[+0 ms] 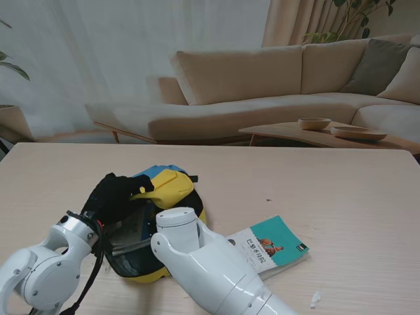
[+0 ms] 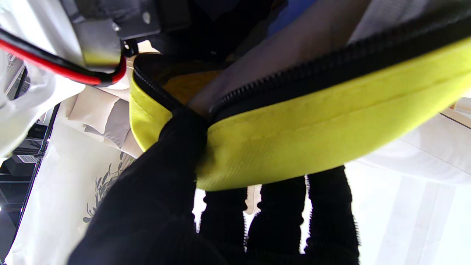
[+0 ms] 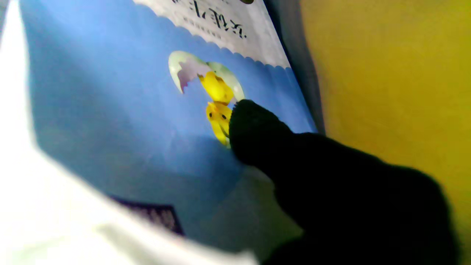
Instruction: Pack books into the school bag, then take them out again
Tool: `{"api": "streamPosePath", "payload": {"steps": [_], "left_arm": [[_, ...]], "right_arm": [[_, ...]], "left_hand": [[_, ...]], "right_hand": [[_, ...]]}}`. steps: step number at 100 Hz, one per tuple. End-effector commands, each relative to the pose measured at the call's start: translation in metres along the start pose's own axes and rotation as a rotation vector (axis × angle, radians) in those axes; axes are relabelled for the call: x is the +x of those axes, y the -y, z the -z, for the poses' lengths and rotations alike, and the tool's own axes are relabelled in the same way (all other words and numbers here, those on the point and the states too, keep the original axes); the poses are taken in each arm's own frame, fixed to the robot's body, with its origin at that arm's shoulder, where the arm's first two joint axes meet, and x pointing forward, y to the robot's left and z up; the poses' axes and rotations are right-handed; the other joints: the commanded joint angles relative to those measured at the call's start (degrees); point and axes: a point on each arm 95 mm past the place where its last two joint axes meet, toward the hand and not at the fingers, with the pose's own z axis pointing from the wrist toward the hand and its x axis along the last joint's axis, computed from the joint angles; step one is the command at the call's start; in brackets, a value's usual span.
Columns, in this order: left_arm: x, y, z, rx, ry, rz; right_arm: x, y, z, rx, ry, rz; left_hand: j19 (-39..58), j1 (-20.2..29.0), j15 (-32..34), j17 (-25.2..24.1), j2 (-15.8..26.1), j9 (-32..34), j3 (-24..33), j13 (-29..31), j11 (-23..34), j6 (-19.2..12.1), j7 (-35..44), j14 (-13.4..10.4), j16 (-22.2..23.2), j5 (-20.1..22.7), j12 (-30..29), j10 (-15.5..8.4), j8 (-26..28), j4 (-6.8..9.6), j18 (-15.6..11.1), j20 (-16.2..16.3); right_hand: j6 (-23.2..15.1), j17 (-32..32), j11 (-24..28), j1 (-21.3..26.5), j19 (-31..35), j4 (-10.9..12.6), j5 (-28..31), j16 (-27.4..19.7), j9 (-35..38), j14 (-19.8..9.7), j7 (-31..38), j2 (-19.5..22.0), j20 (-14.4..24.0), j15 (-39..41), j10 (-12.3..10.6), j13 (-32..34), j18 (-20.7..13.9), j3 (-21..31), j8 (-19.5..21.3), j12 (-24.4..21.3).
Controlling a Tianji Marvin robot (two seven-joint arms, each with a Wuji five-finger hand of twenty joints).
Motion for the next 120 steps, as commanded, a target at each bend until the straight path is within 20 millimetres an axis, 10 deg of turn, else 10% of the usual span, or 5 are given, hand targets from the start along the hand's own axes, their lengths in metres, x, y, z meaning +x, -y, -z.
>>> {"api": "streamPosePath", "payload": {"steps": [1,38,55,120], "left_arm": [[0.005,0.001,0.001,-0.005,-0.007,0.013],[0.004,0.001,0.000,-0.007,-0.012,0.013],[0.004,0.001,0.000,-0.007,-0.012,0.010],[0.003,0.002,0.003,0.003,-0.018,0.003]], "right_arm": [[0.002,0.011,0.002,0.035,-0.008,-0.003],[0.000,0.010,-0.006,0.040,-0.031,0.064],[0.002,0.005,-0.006,0.023,-0.040,0.115],[0.021,-0.010,0.004,-0.028,-0.116,0.221]], "left_hand": [[1.61,4.81,0.17,-0.85,5.12,0.29,-0.18,-0.02,2.33,-3.24,4.52,1.41,0.95,0.18,0.94,-2.39,3.63,0.98,1.46,0.31],[1.61,4.78,0.16,-0.85,5.17,0.37,-0.29,0.00,2.33,-3.25,4.47,1.40,0.96,0.11,0.95,-2.76,3.62,0.95,1.46,0.31],[1.61,4.87,0.17,-0.85,5.20,0.34,-0.25,0.04,2.34,-3.20,4.49,1.38,0.97,0.14,0.98,-2.79,3.57,0.99,1.46,0.30],[1.61,4.90,0.15,-0.81,5.20,0.35,-0.32,0.04,2.30,-3.18,4.54,1.38,0.97,0.13,1.00,-2.75,3.51,0.98,1.48,0.29]], "right_hand": [[-9.06,0.33,-0.26,6.05,-0.08,-0.40,1.90,-0.15,-0.38,-0.42,7.09,4.73,-0.48,-0.69,-0.01,1.71,-1.38,4.38,-0.25,-0.70],[-4.59,-5.61,-3.99,-0.24,-3.82,0.33,-6.55,-1.60,-6.92,-0.91,1.44,-0.92,1.24,-7.03,0.62,-4.61,-2.76,1.63,-10.97,0.29],[-0.99,-8.38,-5.32,-8.06,-7.78,8.06,-7.05,-2.94,-15.05,-0.99,-17.63,-0.76,1.73,-14.69,1.54,-10.27,-4.23,2.84,-0.51,1.19],[5.33,-20.87,-8.68,-13.00,-29.30,7.01,-23.48,-8.72,-38.64,0.42,-26.19,-3.43,-7.69,-32.23,4.39,-29.09,-7.68,-0.48,-9.57,0.38]]}}
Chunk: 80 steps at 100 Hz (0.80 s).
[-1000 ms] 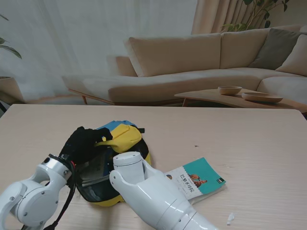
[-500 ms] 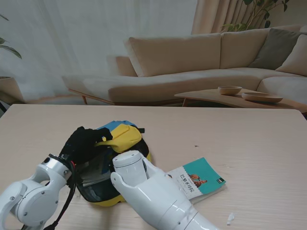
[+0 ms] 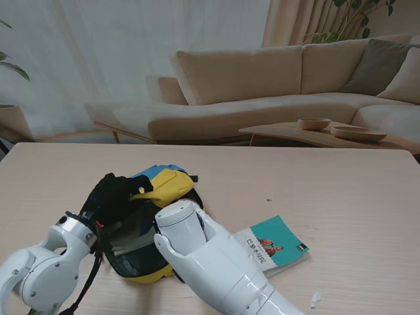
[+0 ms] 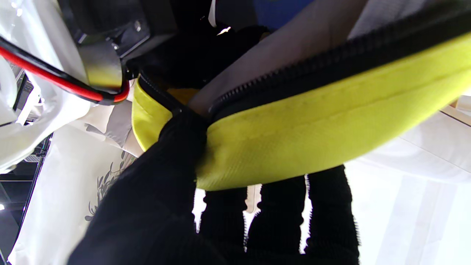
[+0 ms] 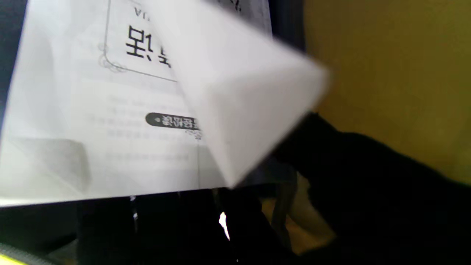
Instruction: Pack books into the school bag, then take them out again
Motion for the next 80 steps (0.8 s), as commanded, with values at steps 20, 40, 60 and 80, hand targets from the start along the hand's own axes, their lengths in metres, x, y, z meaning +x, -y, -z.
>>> {"api": "streamPosePath", "payload": {"steps": [20,40,60,80], "left_arm": [[0.004,0.002,0.001,0.002,-0.007,0.000],[0.004,0.003,0.001,0.003,-0.005,-0.003],[0.002,0.004,0.001,0.005,0.003,-0.008],[-0.002,0.003,-0.002,-0.003,0.017,-0.012]], "right_arm": [[0.001,-0.004,0.009,0.013,-0.040,-0.003],[-0.002,-0.012,0.013,0.010,-0.071,0.008],[-0.008,-0.023,0.020,0.017,-0.118,0.005],[-0.018,-0.035,0.034,0.051,-0.170,-0.021]], "left_hand": [[1.59,4.89,0.17,-0.82,5.24,0.39,-0.31,0.07,2.32,-3.12,4.55,1.41,0.99,0.12,1.00,-2.58,3.48,0.97,1.54,0.28],[1.55,4.93,0.17,-0.84,5.24,0.34,-0.33,0.07,2.36,-3.13,4.56,1.35,1.00,0.12,1.02,-2.66,3.49,0.97,1.47,0.27],[1.57,4.93,0.20,-0.81,5.22,0.37,-0.35,0.11,2.36,-3.14,4.57,1.37,1.01,0.10,1.01,-2.59,3.48,0.97,1.47,0.27],[1.57,4.96,0.21,-0.83,5.24,0.34,-0.33,0.05,2.44,-3.09,4.60,1.45,1.03,0.12,1.04,-2.57,3.44,0.97,1.46,0.27]], "right_hand": [[0.35,-6.09,-0.83,-2.69,-19.82,1.10,-10.78,-8.27,-13.04,-0.99,0.49,3.42,-6.09,-14.58,-0.28,-12.63,-4.42,-2.95,-7.31,-1.18],[-0.78,-9.68,0.34,-2.25,-26.02,1.96,-13.80,-8.67,-16.40,-3.44,1.53,7.60,-5.73,-15.23,-2.51,-16.02,-7.09,-3.00,-8.16,-1.18],[-2.13,-9.96,0.71,-2.26,-27.09,2.38,-13.98,-8.62,-15.23,-4.25,4.69,8.12,-5.54,-15.01,-3.73,-15.21,-7.99,-2.17,-7.21,-1.21],[-2.04,-9.85,0.72,-2.53,-27.43,2.37,-14.02,-8.38,-14.60,-4.16,5.78,8.14,-5.45,-14.54,-3.54,-14.86,-7.87,-1.95,-6.94,-1.22]]}}
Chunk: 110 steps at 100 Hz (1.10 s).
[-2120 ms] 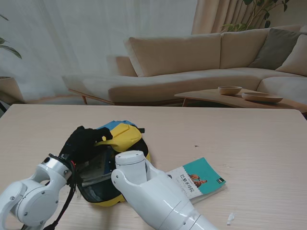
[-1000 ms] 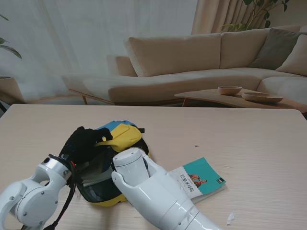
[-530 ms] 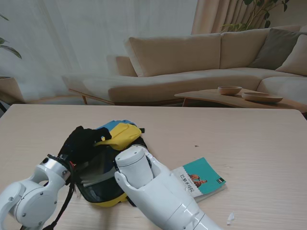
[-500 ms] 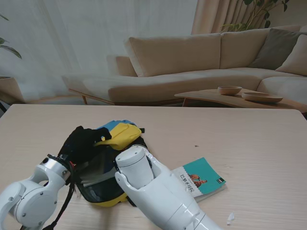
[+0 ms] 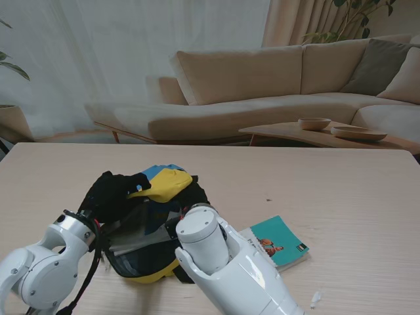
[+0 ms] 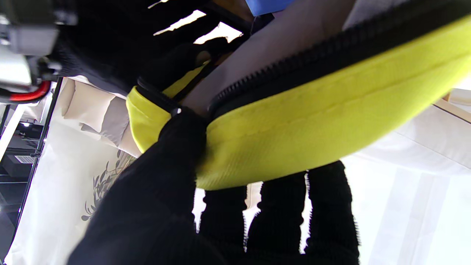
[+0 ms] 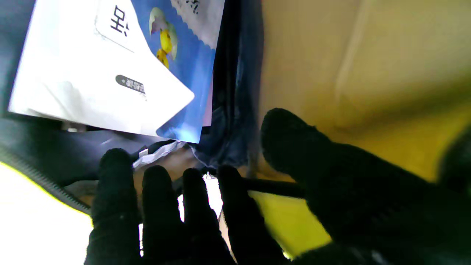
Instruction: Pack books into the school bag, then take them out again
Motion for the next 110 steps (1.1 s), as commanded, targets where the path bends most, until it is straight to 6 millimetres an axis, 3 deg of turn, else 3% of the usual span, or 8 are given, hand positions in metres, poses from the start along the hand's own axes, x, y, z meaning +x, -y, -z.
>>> {"api": "streamPosePath", "payload": {"steps": [1,28,55,85,110], "left_arm": [[0.001,0.000,-0.001,-0.013,0.004,0.004],[-0.004,-0.003,-0.006,-0.027,0.018,0.011],[-0.004,-0.010,-0.008,-0.063,0.021,0.023],[0.010,-0.032,0.003,-0.154,0.023,0.027],[0.021,-0.056,0.020,-0.220,0.094,0.023]], "right_arm": [[-0.005,-0.001,0.008,0.027,-0.019,-0.018],[-0.021,-0.026,0.035,0.092,-0.102,-0.058],[-0.038,-0.059,0.057,0.131,-0.170,-0.063],[-0.044,-0.108,0.064,0.077,-0.255,-0.034],[-0.044,-0.135,0.061,0.032,-0.286,-0.028]], "left_hand": [[1.56,4.96,0.21,-0.83,5.25,0.24,-0.29,0.05,2.41,-3.10,4.59,1.43,1.02,0.13,1.04,-2.37,2.81,0.97,1.46,0.26],[1.59,4.96,0.19,-0.81,5.22,0.25,-0.31,0.04,2.39,-3.07,4.61,1.40,1.01,0.07,0.98,-2.40,2.80,0.97,1.39,0.26],[1.49,4.88,0.13,-0.97,5.24,0.18,-0.34,-0.08,2.38,-2.99,4.48,1.40,1.00,-0.04,0.98,-2.40,2.65,1.00,1.37,0.22],[1.42,4.34,-0.05,-1.11,5.11,0.27,-0.32,-0.09,1.97,-2.39,3.49,1.44,0.89,-0.18,0.76,-2.02,0.81,1.11,1.43,0.18],[1.25,3.86,-0.79,-1.27,4.93,-0.02,-0.47,-0.57,0.97,-1.85,2.63,1.33,0.50,-0.99,0.50,-2.08,-1.65,1.30,1.00,0.06]], "right_hand": [[-1.93,0.30,0.75,-1.74,-0.51,2.17,-1.71,-0.59,0.14,-1.00,1.02,0.10,-0.52,-0.02,-1.79,0.45,-1.24,-0.83,0.42,-0.56],[-1.87,1.78,-0.02,-2.08,2.75,2.29,2.56,4.84,5.25,-0.37,2.22,0.28,-0.20,9.45,-1.18,-0.06,0.19,-0.66,0.55,-0.49],[-2.11,1.30,-0.13,-2.22,4.08,2.36,3.40,6.80,6.46,-0.20,2.43,0.37,-0.10,12.99,-1.23,-1.00,0.97,-0.78,0.74,-0.35],[-1.96,0.74,-0.40,-1.95,5.60,2.31,3.66,7.10,6.75,-0.32,2.04,0.25,0.16,13.55,-1.09,-1.07,1.05,-1.00,0.62,-0.38],[-2.04,0.22,-0.66,-1.93,6.71,2.35,3.76,6.89,6.74,-0.38,1.76,0.29,0.33,13.14,-1.17,-1.16,0.90,-1.15,0.52,-0.45]]}}
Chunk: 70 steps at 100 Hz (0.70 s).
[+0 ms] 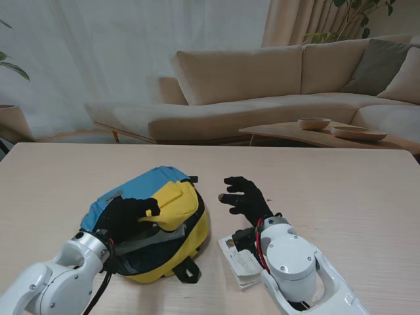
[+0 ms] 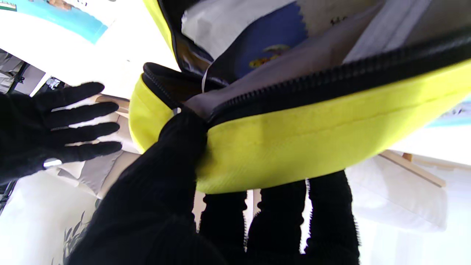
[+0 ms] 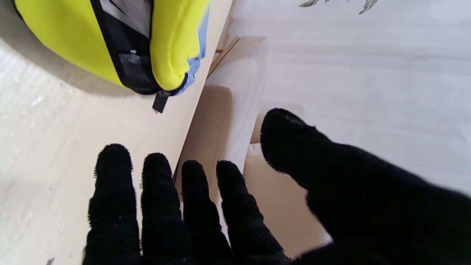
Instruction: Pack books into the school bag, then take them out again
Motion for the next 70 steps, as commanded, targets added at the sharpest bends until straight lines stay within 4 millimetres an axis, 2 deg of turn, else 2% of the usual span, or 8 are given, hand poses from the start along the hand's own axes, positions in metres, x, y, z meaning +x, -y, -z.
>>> {"api": "streamPosePath", "payload": {"steps": [1,20,28,37,44,48,57,70], "left_arm": [[0.006,-0.013,0.005,-0.043,0.006,0.018],[0.007,-0.031,0.011,-0.111,0.071,0.037],[0.007,-0.036,0.014,-0.129,0.091,0.042],[0.006,-0.041,0.018,-0.144,0.106,0.044],[0.005,-0.043,0.022,-0.169,0.106,0.050],[0.005,-0.044,0.025,-0.189,0.102,0.060],[0.005,-0.045,0.029,-0.220,0.084,0.075],[0.007,-0.040,0.032,-0.196,0.051,0.103]], "right_arm": [[0.000,-0.003,0.001,0.004,-0.009,0.000],[0.000,-0.016,0.000,-0.019,-0.027,0.015],[0.000,-0.021,-0.001,-0.027,-0.036,0.025],[-0.001,-0.025,-0.002,-0.034,-0.040,0.040],[-0.002,-0.029,-0.003,-0.040,-0.040,0.045],[-0.003,-0.030,-0.004,-0.042,-0.039,0.048],[-0.005,-0.034,-0.006,-0.044,-0.038,0.058],[-0.009,-0.041,-0.008,-0.039,-0.043,0.096]], "left_hand": [[1.11,3.80,-0.86,-1.07,4.90,0.12,-0.45,-0.56,0.98,-1.83,2.74,1.29,0.38,-0.99,0.42,-2.00,-0.56,1.37,0.87,-0.03],[-0.78,1.85,-3.93,-3.06,3.85,-1.87,0.32,-3.46,-3.45,-1.19,1.65,0.46,-0.79,-3.85,1.81,-2.00,-2.09,1.71,-0.53,-1.33],[-1.91,-0.23,-6.38,-4.70,2.50,-4.23,2.71,-6.28,-7.91,-0.58,0.49,-0.08,-1.33,-6.44,3.88,-0.17,-1.96,1.68,-1.30,-1.89],[-4.04,-2.81,-11.32,-7.01,1.25,-8.46,3.82,-10.77,-13.77,0.41,-2.26,-0.82,-3.07,-10.22,4.40,-0.59,-3.05,1.93,-2.41,-2.44],[-8.10,-10.35,-17.98,-9.93,1.72,-17.22,9.51,-15.64,-14.51,2.41,-7.98,-1.93,-6.16,-13.16,-3.03,-0.51,-3.60,1.92,-3.34,-3.55],[-11.75,-15.58,-22.36,-12.43,3.55,-23.06,11.41,-19.58,-16.80,3.16,-11.64,-2.75,-8.23,-15.44,-9.01,-0.55,-5.31,3.57,-3.92,-4.74],[-19.13,-22.29,-28.91,-16.81,2.98,-32.87,7.87,-26.70,-22.06,4.04,-17.57,-4.04,-10.71,-20.56,-13.07,-0.61,-9.24,2.93,-5.23,-6.13],[-25.93,-26.62,-33.58,-18.84,3.02,-37.06,5.48,-30.30,-25.45,3.85,-22.40,-4.47,-11.83,-22.64,-14.87,-0.61,-13.23,2.24,-6.01,-5.51]], "right_hand": [[-2.01,-0.35,-0.63,-1.92,1.64,2.25,2.03,0.18,1.46,-0.45,-0.07,0.29,0.33,0.22,-1.16,-1.39,-0.04,-1.18,0.48,-0.45],[-1.94,-0.93,-0.79,-1.93,2.15,2.25,2.05,0.07,1.43,-0.57,-0.30,0.35,0.39,0.02,-1.30,-1.48,-0.02,-1.31,0.40,-0.49],[-2.02,-0.99,-0.86,-2.04,2.31,2.25,2.03,0.06,1.44,-0.57,-0.36,0.43,0.38,0.01,-1.35,-1.38,-0.01,-1.38,0.39,-0.51],[-2.10,-1.03,-0.91,-2.09,2.42,2.26,2.05,0.03,1.48,-0.61,-0.33,0.48,0.35,-0.05,-1.37,-1.40,-0.01,-1.48,0.41,-0.52],[-2.13,-1.06,-0.95,-2.06,2.49,2.28,2.03,0.01,1.49,-0.63,-0.30,0.50,0.33,-0.08,-1.43,-1.38,-0.01,-1.53,0.44,-0.53],[-2.12,-1.07,-0.96,-2.01,2.51,2.28,2.07,0.00,1.50,-0.69,-0.27,0.48,0.32,-0.10,-1.44,-1.39,-0.01,-1.56,0.46,-0.53],[-2.38,-1.92,-0.99,-2.13,3.68,2.29,2.01,-0.04,1.52,-0.85,-0.14,0.62,0.83,-0.20,-1.74,-1.45,-0.33,-1.80,0.55,-0.52],[-3.64,-6.23,-0.81,-2.18,12.29,2.29,2.17,0.04,1.99,-1.65,1.16,0.42,5.55,-0.03,-2.63,-1.07,-1.24,-2.45,1.28,-0.38]]}}
